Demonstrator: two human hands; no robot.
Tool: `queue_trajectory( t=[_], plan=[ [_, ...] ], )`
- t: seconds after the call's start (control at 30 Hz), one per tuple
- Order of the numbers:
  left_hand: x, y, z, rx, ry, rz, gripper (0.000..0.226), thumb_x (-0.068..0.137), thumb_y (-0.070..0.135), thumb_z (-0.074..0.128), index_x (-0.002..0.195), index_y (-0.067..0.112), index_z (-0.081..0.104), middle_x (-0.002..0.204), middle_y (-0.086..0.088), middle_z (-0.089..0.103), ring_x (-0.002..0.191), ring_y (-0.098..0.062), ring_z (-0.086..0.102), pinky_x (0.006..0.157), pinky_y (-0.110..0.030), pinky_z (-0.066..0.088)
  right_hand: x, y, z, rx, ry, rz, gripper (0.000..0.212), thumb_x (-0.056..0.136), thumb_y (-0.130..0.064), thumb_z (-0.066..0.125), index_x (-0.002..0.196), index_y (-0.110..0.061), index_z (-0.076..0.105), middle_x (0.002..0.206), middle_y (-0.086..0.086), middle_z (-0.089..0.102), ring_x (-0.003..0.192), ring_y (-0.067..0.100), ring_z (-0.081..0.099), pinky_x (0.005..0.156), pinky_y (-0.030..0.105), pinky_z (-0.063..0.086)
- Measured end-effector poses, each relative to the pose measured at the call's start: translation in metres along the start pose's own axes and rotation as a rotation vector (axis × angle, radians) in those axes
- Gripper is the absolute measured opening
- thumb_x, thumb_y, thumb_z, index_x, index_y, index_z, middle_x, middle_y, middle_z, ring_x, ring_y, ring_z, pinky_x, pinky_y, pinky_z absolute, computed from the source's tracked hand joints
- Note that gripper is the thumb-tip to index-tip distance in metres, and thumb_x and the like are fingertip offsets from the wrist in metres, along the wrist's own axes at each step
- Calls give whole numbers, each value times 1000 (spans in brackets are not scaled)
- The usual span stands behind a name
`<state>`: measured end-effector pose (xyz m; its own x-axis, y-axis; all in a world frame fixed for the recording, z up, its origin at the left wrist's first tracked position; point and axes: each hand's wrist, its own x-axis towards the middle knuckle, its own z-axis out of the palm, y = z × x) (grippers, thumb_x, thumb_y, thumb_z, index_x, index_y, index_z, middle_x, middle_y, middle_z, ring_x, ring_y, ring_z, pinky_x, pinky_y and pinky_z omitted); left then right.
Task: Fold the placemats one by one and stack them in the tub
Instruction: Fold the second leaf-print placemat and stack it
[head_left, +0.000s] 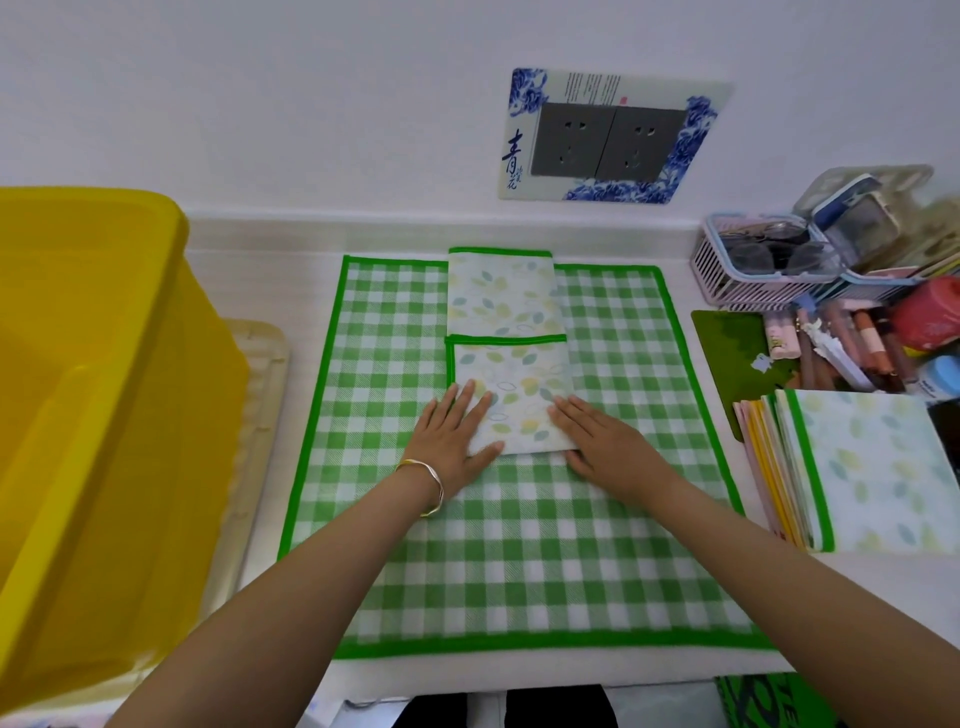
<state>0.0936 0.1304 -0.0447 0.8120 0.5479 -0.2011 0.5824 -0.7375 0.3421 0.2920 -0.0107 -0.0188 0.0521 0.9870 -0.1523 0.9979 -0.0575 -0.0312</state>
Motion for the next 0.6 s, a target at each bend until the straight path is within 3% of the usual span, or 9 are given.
queue_trajectory(
  t=[0.07, 0.13, 0.2, 0.27, 0.37, 0.47, 0.53, 0.6],
  plan=[
    [-1, 0, -5, 48, -73, 8, 87, 81, 77, 26, 148, 32, -10, 152, 8, -23, 141, -14, -21, 115, -34, -12, 0, 0, 2, -1, 11, 5, 52, 86, -31, 34, 121, -5, 61, 124, 9, 63, 112, 21, 61, 86, 30, 53],
    [0, 0, -9, 93, -109, 19, 90, 83, 71, 37, 148, 31, -11, 153, 6, -23, 142, -16, -21, 115, -35, -10, 0, -3, 1, 39, 40, 22, 48, 91, -26, 33, 129, -4, 54, 133, 10, 56, 120, 22, 55, 88, 32, 54],
    [0, -2, -13, 73, -92, 50, 82, 88, 63, 41, 149, 32, -5, 156, 4, -15, 143, -17, -14, 117, -35, -6, 0, -4, -3, 85, 44, 36, 45, 101, -21, 31, 144, -9, 32, 151, 5, 31, 138, 18, 32, 107, 30, 38],
    [-2, -8, -18, -6, -42, 140, 72, 90, 51, 48, 148, 32, 9, 158, 1, 1, 145, -19, -1, 118, -39, 4, -5, -4, -10, 145, -27, 47, 47, 103, -18, 28, 149, -17, 18, 156, -3, 17, 143, 11, 18, 112, 26, 23],
    [-8, -25, -22, -28, -15, 281, 70, 86, 30, 63, 145, 27, 26, 154, 0, 21, 143, -21, 16, 118, -41, 14, -20, -5, -18, 167, -34, -18, 48, 102, -14, 31, 149, -21, 20, 155, -4, 23, 141, 10, 26, 111, 25, 26],
    [-13, -30, -24, 67, 60, 398, 70, 82, 11, 62, 144, 22, 31, 151, -4, 29, 141, -28, 23, 117, -43, 13, -39, -4, -17, 174, 35, -118, 43, 99, -19, 37, 142, -17, 37, 143, 2, 44, 127, 15, 49, 100, 33, 47],
    [-15, -25, -26, 164, 26, 418, 78, 83, 1, 55, 146, 26, 16, 154, -2, 18, 143, -28, 12, 115, -37, -3, -50, -4, -16, 178, 139, -210, 41, 96, -25, 36, 132, -14, 52, 127, 3, 61, 107, 15, 64, 81, 33, 57],
    [-17, -25, -23, 265, -52, 421, 92, 79, -9, 49, 142, 34, -2, 156, 1, 9, 144, -28, 3, 115, -36, -6, -56, -2, -11, 131, 177, -316, 41, 100, -34, 32, 130, -15, 53, 125, 0, 62, 108, 13, 63, 86, 28, 53]
  ],
)
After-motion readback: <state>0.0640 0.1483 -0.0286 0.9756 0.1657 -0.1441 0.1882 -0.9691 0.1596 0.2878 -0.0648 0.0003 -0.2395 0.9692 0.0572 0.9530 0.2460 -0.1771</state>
